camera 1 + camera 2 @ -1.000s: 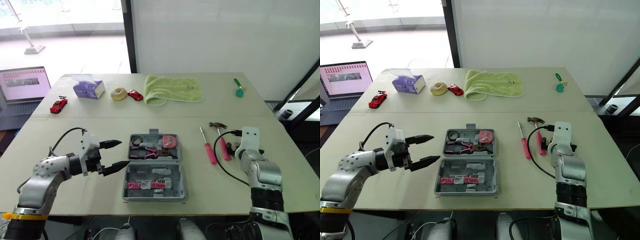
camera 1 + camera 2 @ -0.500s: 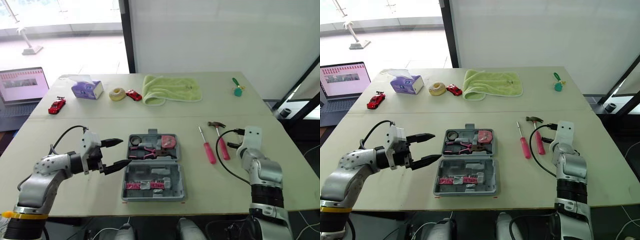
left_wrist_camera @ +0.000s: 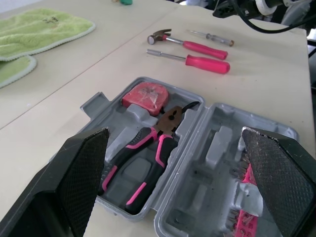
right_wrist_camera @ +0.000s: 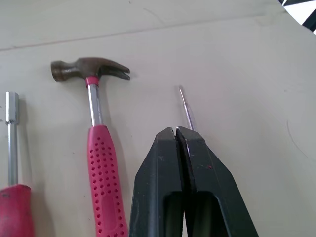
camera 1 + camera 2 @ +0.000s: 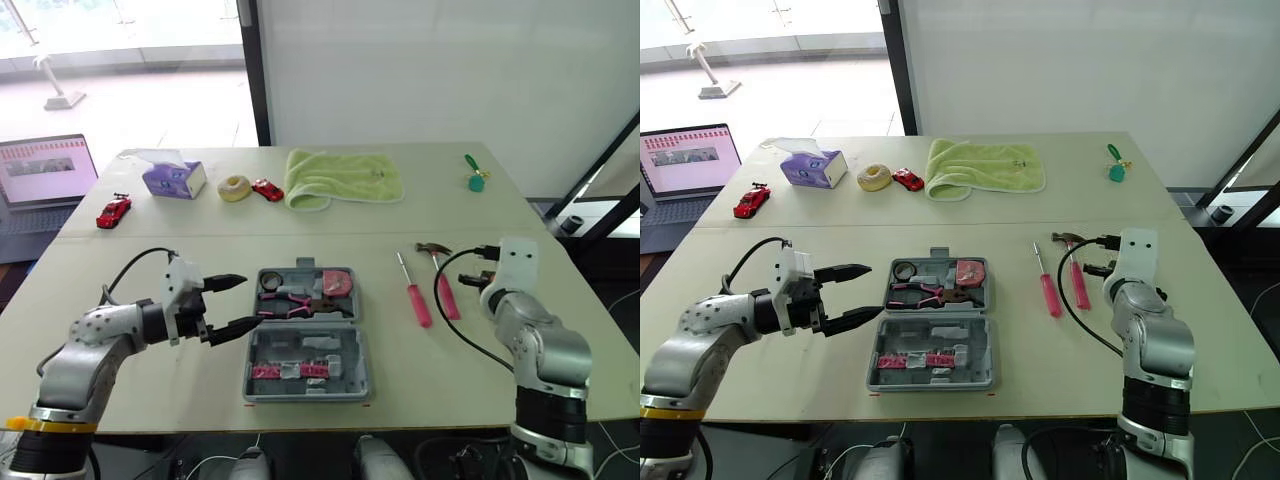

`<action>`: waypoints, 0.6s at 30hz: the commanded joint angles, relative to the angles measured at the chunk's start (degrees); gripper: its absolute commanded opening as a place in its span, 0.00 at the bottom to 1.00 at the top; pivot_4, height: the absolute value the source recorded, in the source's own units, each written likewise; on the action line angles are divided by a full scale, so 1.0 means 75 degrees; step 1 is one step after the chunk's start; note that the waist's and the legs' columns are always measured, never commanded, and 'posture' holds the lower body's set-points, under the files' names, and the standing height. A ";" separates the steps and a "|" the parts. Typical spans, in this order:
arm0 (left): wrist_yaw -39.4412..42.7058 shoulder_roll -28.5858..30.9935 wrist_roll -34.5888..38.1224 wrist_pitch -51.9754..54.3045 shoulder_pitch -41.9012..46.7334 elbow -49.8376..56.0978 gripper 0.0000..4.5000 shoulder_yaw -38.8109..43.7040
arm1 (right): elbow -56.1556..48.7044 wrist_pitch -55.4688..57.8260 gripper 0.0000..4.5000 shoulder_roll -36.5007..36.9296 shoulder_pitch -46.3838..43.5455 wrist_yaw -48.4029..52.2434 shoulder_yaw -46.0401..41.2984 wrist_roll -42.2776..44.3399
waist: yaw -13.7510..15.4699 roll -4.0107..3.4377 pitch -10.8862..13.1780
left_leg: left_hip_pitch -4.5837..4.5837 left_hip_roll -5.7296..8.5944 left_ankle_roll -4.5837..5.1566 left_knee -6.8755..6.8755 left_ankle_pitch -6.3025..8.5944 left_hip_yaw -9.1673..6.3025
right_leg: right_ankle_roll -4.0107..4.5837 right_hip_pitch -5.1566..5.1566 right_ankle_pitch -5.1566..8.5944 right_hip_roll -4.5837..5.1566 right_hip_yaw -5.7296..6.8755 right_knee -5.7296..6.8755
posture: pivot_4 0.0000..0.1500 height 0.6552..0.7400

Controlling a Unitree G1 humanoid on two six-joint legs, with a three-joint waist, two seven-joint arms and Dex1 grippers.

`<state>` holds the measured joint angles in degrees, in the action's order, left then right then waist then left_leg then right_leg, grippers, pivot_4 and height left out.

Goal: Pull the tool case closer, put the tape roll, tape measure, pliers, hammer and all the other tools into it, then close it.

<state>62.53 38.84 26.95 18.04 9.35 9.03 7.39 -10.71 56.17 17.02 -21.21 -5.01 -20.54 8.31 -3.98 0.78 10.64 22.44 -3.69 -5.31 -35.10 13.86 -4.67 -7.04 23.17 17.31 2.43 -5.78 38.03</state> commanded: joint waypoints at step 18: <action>-0.0175 0.0046 0.0142 0.0129 0.0021 0.0277 1.00 0.0010 | 0.3171 -0.1157 0.62 0.0477 -0.0796 0.0045 -0.0172 -0.0203 | -0.0005 -0.0001 0.0002 | 0.0000 0.0000 0.0000 0.0000 0.0000 0.0001 | 0.0000 0.0001 -0.0001 0.0000 -0.0001 0.0000 | 1.00 1.00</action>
<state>61.36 38.80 26.97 19.19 9.41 9.21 6.91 12.79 48.10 19.54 -26.57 -4.54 -20.97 6.99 -4.01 0.78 10.65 22.44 -3.69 -5.31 -35.10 13.86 -4.66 -7.04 23.18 17.30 2.43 -5.79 38.03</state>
